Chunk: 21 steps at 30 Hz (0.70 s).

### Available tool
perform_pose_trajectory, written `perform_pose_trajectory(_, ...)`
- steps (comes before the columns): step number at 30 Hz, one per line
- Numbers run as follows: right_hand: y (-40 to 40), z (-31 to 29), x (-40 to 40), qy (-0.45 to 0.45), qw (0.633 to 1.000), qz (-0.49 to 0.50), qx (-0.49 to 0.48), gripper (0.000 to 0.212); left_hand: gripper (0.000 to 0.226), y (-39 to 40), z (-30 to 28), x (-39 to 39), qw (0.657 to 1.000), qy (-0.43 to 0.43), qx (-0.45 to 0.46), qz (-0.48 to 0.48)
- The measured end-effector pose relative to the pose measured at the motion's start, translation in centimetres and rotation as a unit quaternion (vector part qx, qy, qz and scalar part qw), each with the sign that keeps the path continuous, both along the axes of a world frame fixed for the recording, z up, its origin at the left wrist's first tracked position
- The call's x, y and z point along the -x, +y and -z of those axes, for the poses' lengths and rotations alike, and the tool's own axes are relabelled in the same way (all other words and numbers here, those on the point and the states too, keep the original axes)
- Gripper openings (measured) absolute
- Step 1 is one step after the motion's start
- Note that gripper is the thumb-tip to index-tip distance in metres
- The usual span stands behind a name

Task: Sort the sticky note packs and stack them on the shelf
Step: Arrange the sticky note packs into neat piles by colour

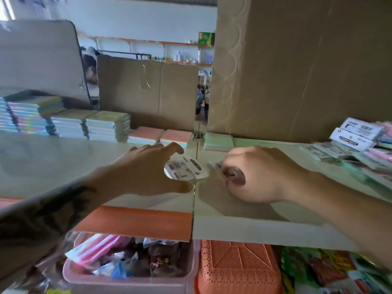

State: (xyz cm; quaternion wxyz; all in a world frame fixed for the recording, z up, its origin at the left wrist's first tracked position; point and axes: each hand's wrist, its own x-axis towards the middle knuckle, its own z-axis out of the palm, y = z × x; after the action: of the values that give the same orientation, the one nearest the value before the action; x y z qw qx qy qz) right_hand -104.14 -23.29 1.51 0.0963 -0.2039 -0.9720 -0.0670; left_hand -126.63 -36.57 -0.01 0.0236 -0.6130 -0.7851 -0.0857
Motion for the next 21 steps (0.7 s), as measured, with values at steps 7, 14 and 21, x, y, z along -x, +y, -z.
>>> perform_pose_trajectory(7, -0.1, -1.4, 3.7, 0.068, 0.985, -0.012, 0.156, 0.053, 0.066, 1.9, -1.4, 2.3, 0.984, -0.169, 0.006, 0.061)
perform_pose_trajectory(14, 2.0, -1.5, 6.8, 0.239, 0.92, -0.007, 0.312, 0.03, 0.059, 5.2, -3.6, 4.9, 0.861, -0.498, 0.013, 0.1)
perform_pose_trajectory(21, 4.2, -0.8, 9.1, 0.351, 0.77, -0.026, 0.533, 0.051, 0.061, 6.0, -2.0, 6.4, 0.77, -0.633, -0.004, 0.076)
